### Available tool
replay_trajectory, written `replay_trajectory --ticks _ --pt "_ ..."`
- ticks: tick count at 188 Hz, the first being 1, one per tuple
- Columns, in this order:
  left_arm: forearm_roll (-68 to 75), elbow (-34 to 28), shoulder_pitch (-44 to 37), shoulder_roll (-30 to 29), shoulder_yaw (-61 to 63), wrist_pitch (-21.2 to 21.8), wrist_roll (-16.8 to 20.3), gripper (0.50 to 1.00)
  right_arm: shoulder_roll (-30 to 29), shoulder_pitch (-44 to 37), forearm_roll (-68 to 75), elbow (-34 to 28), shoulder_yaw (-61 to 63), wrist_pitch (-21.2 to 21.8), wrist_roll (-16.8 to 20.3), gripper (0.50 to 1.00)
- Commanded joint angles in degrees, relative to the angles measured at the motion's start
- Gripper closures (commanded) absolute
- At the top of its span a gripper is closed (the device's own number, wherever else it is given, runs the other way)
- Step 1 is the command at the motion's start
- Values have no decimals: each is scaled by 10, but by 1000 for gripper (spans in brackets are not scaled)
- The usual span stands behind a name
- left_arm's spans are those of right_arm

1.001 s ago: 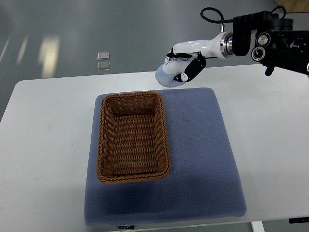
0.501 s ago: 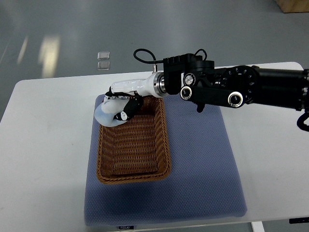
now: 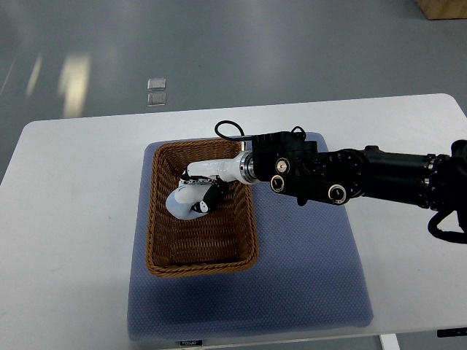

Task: Place blue toy in brown basket
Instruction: 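Carry the held toy over the wicker basket and lower it inside, then open the right hand, release the toy, and raise the hand away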

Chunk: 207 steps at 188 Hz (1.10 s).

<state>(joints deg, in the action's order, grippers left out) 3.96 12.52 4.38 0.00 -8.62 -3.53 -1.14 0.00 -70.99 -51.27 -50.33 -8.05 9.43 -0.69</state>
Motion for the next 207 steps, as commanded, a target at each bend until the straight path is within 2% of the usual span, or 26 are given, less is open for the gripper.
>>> replay_trajectory --ticks 1,6,12,25,35,61,77,94,113,143,187,207 --pt "-1 -1 0 0 -1 0 0 500 0 4 -5 3 -2 1 0 885" --pt "0 -1 0 0 -1 0 0 500 0 5 -5 3 -2 1 0 865" --pt "0 -1 0 0 -1 0 0 500 0 7 -4 4 -1 1 -1 814" --pt "0 -2 0 0 0 0 0 500 0 9 -1 4 5 1 -1 656" --pt "-1 -3 0 0 -1 0 0 500 0 9 4 4 8 3 -2 603" --pt "0 -3 0 0 -1 0 0 500 0 3 7 3 16 10 -4 591" --pt "0 -3 0 0 -1 0 0 500 0 1 13 2 69 23 -4 591" --pt "0 -3 0 0 -1 0 0 500 1 1 25 1 148 64 -4 591" --pt "0 -3 -1 0 -1 0 0 500 28 0 82 0 248 110 -4 591" --pt "0 0 0 0 -1 0 0 500 70 10 201 2 356 111 -7 591" --pt "1 3 -1 0 -1 0 0 500 65 169 344 15 590 106 -31 591" --pt "1 2 0 0 -1 0 -1 500 62 238 350 21 677 104 -73 591"
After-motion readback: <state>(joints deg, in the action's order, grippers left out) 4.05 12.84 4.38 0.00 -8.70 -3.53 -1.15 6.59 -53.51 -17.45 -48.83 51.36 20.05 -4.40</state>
